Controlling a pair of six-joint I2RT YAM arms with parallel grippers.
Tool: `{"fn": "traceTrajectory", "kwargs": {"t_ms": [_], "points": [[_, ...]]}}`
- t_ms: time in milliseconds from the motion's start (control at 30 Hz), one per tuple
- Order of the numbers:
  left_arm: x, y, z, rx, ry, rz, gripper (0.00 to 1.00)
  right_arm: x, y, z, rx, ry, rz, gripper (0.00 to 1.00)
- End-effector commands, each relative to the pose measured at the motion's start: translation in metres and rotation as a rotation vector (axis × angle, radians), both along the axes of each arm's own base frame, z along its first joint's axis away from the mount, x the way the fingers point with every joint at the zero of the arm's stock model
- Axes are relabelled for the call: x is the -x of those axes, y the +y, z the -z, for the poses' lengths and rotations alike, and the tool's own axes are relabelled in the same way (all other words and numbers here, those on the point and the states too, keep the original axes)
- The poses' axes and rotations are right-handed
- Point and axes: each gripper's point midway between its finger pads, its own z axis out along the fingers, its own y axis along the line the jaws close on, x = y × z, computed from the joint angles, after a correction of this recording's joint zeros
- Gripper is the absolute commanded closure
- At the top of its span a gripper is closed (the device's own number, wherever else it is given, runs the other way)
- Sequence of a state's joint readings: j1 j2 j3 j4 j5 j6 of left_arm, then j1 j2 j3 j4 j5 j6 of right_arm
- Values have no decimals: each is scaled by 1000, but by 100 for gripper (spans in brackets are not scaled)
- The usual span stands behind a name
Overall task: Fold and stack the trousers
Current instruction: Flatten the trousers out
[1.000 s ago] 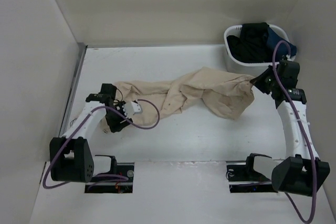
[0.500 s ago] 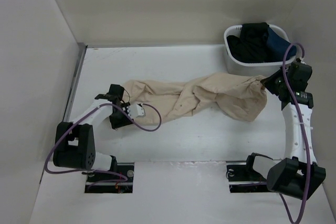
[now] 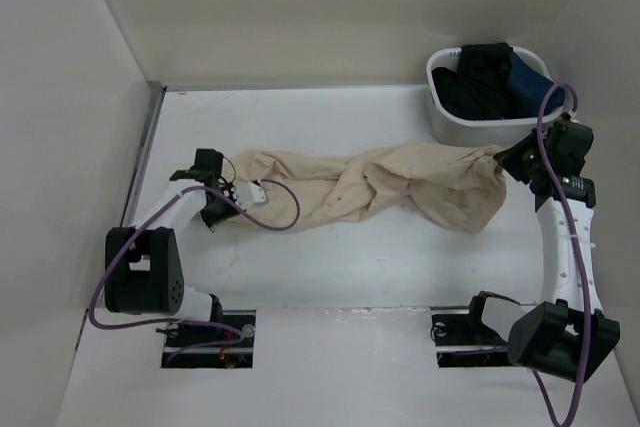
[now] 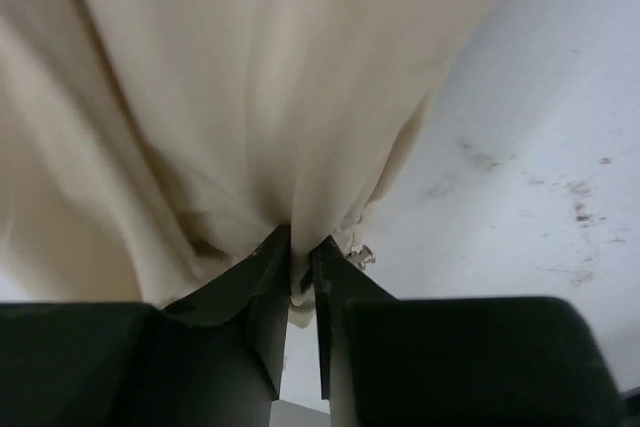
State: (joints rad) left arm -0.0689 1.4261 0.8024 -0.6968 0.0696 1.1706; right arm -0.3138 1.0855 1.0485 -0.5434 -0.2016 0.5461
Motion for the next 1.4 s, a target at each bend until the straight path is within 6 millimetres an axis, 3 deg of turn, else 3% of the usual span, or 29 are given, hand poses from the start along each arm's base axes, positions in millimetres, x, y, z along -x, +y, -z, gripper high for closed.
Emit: {"fn": "traceTrajectory", "kwargs": {"t_ms": [0,100,167,300,400,500,567,633,667,700,800,900,967,1033,1167,1233,1300,1367], "points": [[-48,2,-45,87,-151,-82,82,-11,4,-26,12,-95,-36,100],[-58,6,-60,144,-155,-122,74,-19,12,-32,7,-107,-64,100],[-54,7,-55,150,-113,-127,74,-22,16,-36,7,-117,-74,100],[-43,10,-36,145,-60,-132,90,-21,17,-38,9,-122,-76,100],[-47,12,-35,138,-84,-146,100,-18,14,-35,3,-119,-66,100],[-52,12,-38,143,-106,-166,100,-20,14,-27,-10,-105,-66,100],[-69,13,-48,162,-166,-208,100,-29,22,-18,-39,-89,-83,100],[-104,20,-73,190,-298,-280,100,-48,53,-18,-85,-82,-174,100],[-127,30,-94,201,-383,-328,100,-60,65,-29,-97,-98,-213,100],[-149,40,-121,216,-462,-372,100,-72,73,-48,-89,-136,-242,100],[-197,78,-211,256,-664,-468,100,-95,83,-147,-27,-345,-291,100],[-207,118,-280,273,-775,-514,100,-88,58,-219,26,-500,-253,100],[-202,144,-302,251,-820,-543,100,-74,45,-232,23,-533,-250,100],[-193,161,-319,222,-868,-556,100,-60,41,-221,-7,-522,-272,100],[-172,170,-349,191,-943,-562,100,-32,32,-191,4,-529,-240,100],[-163,176,-354,174,-950,-566,100,-23,27,-172,1,-519,-211,100],[-152,185,-333,145,-889,-583,100,-19,20,-144,-8,-471,-174,100],[-139,195,-300,103,-792,-594,100,-11,5,-99,-9,-383,-91,100]]}}
